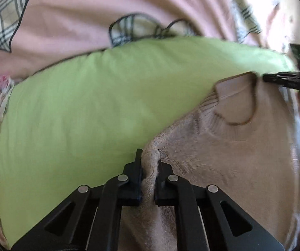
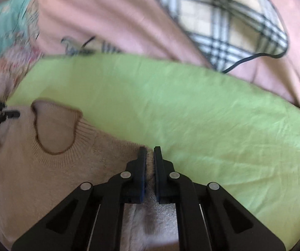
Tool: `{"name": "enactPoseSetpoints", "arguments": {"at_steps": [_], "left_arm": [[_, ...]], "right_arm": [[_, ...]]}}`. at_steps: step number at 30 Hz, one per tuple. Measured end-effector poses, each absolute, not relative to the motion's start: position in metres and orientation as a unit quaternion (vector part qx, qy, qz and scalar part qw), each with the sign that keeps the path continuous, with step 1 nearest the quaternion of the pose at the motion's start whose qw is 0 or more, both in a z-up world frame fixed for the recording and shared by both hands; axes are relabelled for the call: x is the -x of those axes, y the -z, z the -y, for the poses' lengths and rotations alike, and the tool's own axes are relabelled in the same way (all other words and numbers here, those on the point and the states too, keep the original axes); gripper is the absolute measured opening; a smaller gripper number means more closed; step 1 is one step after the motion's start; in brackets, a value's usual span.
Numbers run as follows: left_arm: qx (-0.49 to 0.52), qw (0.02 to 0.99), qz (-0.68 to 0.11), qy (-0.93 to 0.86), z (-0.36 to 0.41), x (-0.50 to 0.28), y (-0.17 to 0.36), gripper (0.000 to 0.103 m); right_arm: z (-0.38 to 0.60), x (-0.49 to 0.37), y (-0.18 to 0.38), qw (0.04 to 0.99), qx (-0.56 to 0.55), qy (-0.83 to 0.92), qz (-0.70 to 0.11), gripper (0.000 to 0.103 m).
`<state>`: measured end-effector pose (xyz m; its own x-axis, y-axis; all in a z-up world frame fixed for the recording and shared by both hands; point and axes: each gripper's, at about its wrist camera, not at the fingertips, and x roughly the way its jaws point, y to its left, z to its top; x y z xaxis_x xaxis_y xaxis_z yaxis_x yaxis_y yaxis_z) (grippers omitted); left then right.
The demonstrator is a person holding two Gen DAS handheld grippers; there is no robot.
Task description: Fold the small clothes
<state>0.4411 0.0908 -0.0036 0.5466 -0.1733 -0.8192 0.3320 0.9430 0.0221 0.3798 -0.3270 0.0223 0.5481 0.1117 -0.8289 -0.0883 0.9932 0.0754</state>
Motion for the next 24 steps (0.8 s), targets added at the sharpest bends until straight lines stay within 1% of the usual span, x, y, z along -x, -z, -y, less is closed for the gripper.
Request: {"name": "enactPoseSetpoints", "arguments": {"at_steps": [4,6,8,9,10,11,12,13,14,17,19,22,24], "left_arm": [[-0.069,0.883,-0.45,0.114,-0.094,-0.444,0.014,0.007],[-0.058,0.883,-0.454,0.104,-0.096,-0.445,0.016,0.007],[-0.066,0.885,-0.451,0.094,-0.096,-0.439,0.014,0.012],[-0.065,0.885,-0.453,0.084,-0.093,-0.439,0.011,0.018],[-0.061,0.885,-0.455,0.075,-0.095,-0.436,0.007,0.026],[-0.056,0.886,-0.457,0.06,-0.098,-0.434,0.001,0.031],[-0.048,0.888,-0.456,0.046,-0.103,-0.431,-0.006,0.039],[-0.04,0.892,-0.45,0.036,-0.107,-0.426,-0.013,0.043],[-0.033,0.896,-0.443,0.029,-0.109,-0.419,-0.019,0.043],[-0.012,0.906,-0.423,0.023,-0.111,-0.386,-0.04,0.046],[0.003,0.908,-0.418,0.038,-0.102,-0.367,-0.047,0.056],[0.015,0.905,-0.42,0.062,-0.071,-0.342,-0.048,0.057],[0.03,0.9,-0.427,0.081,-0.059,-0.326,-0.043,0.057]], "right_arm": [[0.321,-0.386,0.003,0.871,0.01,-0.029,-0.49,0.007],[0.323,-0.387,0.005,0.872,0.0,-0.019,-0.488,0.007],[0.325,-0.388,0.002,0.874,-0.01,-0.012,-0.487,0.008],[0.326,-0.387,0.0,0.874,-0.015,-0.01,-0.485,0.009],[0.328,-0.383,-0.004,0.876,-0.025,-0.012,-0.481,0.014],[0.332,-0.378,-0.01,0.877,-0.037,-0.009,-0.478,0.025],[0.336,-0.371,-0.016,0.879,-0.045,-0.003,-0.475,0.031],[0.343,-0.358,-0.026,0.884,-0.054,0.007,-0.465,0.039],[0.349,-0.349,-0.032,0.886,-0.06,0.013,-0.459,0.043],[0.375,-0.304,-0.059,0.894,-0.094,0.028,-0.437,0.043],[0.394,-0.268,-0.074,0.9,-0.105,0.049,-0.421,0.045],[0.433,-0.216,-0.085,0.9,-0.111,0.109,-0.406,0.051],[0.469,-0.179,-0.088,0.893,-0.133,0.154,-0.402,0.051]]}}
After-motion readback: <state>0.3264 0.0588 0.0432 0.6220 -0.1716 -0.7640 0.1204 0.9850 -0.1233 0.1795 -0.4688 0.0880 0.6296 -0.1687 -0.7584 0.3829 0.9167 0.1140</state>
